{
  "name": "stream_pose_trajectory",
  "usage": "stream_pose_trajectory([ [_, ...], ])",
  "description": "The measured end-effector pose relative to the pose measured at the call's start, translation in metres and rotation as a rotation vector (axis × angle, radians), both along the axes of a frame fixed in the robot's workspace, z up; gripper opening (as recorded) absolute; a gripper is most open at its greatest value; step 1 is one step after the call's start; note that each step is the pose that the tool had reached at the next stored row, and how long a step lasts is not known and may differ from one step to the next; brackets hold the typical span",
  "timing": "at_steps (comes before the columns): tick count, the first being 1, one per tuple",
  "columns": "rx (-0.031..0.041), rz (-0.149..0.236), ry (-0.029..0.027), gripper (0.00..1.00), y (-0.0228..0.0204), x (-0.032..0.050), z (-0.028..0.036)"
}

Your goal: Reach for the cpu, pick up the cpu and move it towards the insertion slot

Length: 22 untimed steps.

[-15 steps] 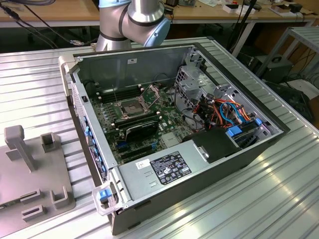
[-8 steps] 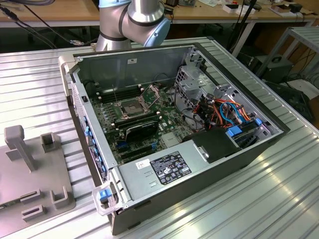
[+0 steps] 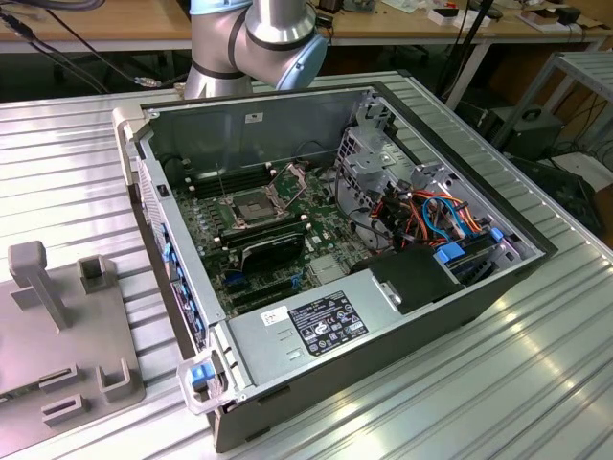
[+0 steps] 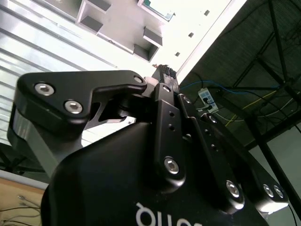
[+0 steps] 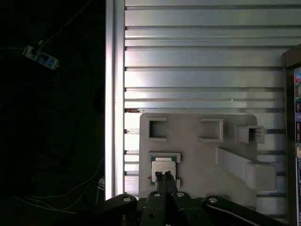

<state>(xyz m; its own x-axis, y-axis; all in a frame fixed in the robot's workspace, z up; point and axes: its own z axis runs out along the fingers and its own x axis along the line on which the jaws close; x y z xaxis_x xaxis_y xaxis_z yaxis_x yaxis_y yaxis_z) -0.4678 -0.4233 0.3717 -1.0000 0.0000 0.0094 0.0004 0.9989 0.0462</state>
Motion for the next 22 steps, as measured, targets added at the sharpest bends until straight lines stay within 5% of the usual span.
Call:
stream_pose_trajectory([
  [9, 0.0000, 0.000, 0.0000, 0.60, 0.0000, -0.0003, 0.0000],
  [22, -0.0027, 0.003, 0.0001, 0.60, 0.0000, -0.0003, -0.0059],
])
